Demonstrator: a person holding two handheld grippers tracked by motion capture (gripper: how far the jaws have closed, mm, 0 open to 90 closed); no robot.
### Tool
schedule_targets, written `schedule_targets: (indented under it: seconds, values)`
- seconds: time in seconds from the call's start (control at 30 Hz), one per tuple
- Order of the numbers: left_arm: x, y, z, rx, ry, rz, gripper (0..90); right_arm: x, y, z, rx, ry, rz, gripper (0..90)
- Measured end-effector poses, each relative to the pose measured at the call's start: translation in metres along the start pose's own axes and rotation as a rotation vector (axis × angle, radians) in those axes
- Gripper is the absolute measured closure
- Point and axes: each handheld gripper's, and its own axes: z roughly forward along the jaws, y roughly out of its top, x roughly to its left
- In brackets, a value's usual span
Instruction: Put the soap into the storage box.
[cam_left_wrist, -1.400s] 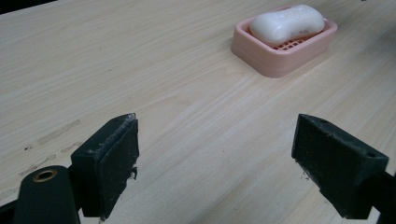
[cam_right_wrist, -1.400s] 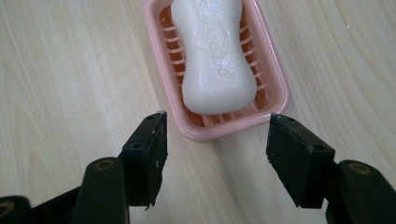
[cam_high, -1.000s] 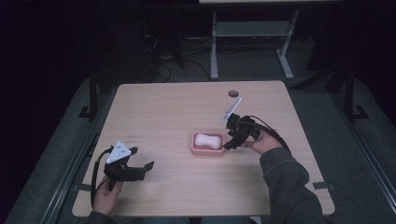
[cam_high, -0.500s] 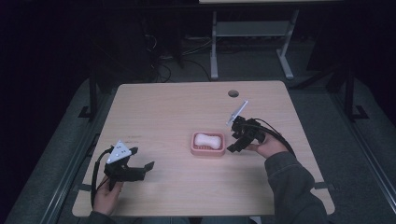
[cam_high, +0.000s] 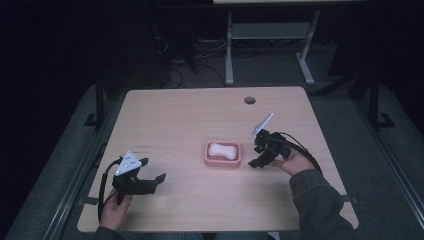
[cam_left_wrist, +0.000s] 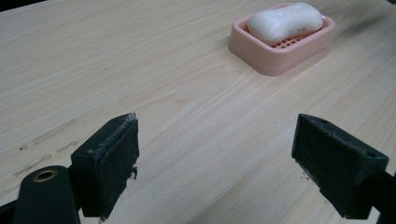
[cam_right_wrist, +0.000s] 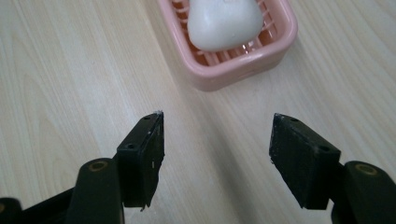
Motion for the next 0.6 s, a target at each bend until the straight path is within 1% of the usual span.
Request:
schedule_targets:
  seconds: [0.27, 0.43, 0.6]
  values:
    - [0.0, 0.0, 0.0, 0.0, 0.0, 0.0, 14.6, 0.001, -0.012, -0.001, -0.011, 0.001, 0.019, 34.5]
    - [0.0, 0.0, 0.0, 0.001, 0.001, 0.0, 14.5, 0.002, -0.015, -0.004, -0.003, -0.004, 0.023, 34.0]
    - [0.0, 0.0, 0.0, 0.001, 0.001, -0.001, 14.5, 0.003, -0.023, -0.005, -0.017, -0.008, 0.032, 34.0]
